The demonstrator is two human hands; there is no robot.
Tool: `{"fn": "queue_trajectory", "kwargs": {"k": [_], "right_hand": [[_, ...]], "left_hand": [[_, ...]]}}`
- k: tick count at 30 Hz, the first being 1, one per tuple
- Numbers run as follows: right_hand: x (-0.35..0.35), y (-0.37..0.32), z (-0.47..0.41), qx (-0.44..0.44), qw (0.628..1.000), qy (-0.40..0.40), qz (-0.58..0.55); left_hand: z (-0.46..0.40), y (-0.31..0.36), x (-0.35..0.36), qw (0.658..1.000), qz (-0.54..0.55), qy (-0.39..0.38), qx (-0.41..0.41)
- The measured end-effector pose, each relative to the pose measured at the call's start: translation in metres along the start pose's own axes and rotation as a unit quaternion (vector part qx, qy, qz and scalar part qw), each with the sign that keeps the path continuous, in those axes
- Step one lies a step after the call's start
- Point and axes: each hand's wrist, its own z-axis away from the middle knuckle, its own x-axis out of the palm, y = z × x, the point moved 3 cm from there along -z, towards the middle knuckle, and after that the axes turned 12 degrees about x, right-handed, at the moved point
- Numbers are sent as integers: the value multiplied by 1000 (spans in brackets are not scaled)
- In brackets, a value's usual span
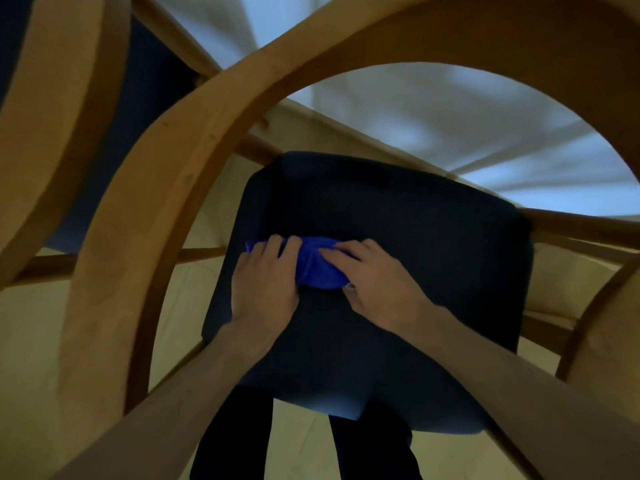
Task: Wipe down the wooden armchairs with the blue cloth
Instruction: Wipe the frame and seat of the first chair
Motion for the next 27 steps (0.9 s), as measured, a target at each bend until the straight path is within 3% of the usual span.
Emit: {"fn": "queue_trajectory", "kwargs": {"k": [4, 8, 11, 13, 15, 18, 21, 23, 25, 27], "right_hand": [[-51, 6, -34, -14, 992, 119, -37], [-97, 12, -87, -22, 964, 264, -27], [-85, 3, -109, 27, 981, 191, -7], [-60, -8, -101, 42, 990, 124, 56], [-38, -19, -81, 53, 989, 105, 91], [-12, -34, -46, 34, 994, 30, 97], [-6, -37, -26, -17, 995, -48, 80], [-19, -37, -30, -48, 998, -7, 47], [-40, -36, -49, -42, 994, 101, -24], [-61, -34, -77, -19, 972, 210, -103]], "left_hand": [[-40, -21, -12, 989, 112, 85, -56], [-100, -37, -33, 903, 328, 238, -140], [-100, -37, -22, 875, 367, 266, -173], [-77, -43, -13, 903, 301, 251, -179], [-48, -52, -11, 937, 224, 230, -140], [1, -53, -1, 955, 203, 183, -113], [46, -38, 12, 957, 210, 102, -172], [51, -34, 7, 941, 242, 141, -191], [23, -42, -13, 922, 255, 235, -172], [-25, -59, -33, 909, 254, 283, -171]]}}
